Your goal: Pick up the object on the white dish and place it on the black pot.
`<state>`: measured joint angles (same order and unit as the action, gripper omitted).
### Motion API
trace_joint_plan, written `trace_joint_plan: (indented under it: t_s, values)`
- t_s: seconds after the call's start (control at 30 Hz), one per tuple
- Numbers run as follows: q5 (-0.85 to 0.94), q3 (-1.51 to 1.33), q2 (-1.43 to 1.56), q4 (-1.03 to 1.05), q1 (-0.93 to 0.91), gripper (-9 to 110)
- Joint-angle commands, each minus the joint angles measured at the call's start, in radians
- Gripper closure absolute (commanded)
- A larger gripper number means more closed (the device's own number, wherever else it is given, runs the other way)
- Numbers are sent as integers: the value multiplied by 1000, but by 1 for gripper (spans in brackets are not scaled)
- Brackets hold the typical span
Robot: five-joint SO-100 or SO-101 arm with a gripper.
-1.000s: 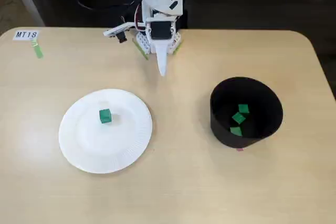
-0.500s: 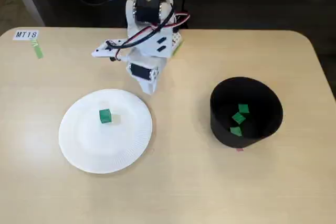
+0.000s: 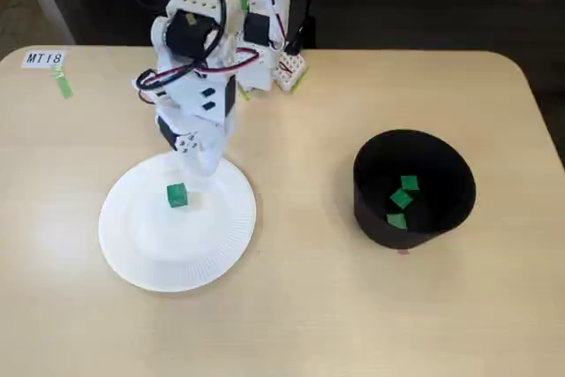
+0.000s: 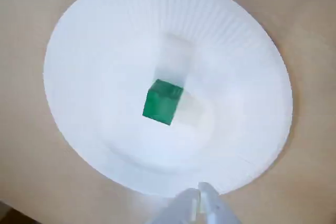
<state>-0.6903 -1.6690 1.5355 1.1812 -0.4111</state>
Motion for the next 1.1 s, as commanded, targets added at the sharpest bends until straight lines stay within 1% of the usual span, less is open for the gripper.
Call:
trace_joint_plan:
  t_s: [0.0,0.1,0.27,0.47,0.7,1.07]
  values:
    - [-55,49,2,-6,-26,101]
    - [-92,49,-6,-18,-49,101]
    - [-78,41,-20,-12,-97,89]
    - [-34,44,-69,0,-126,80]
    - [12,44,-114,9,-129,77]
    - [31,52,-183,-32,-95,78]
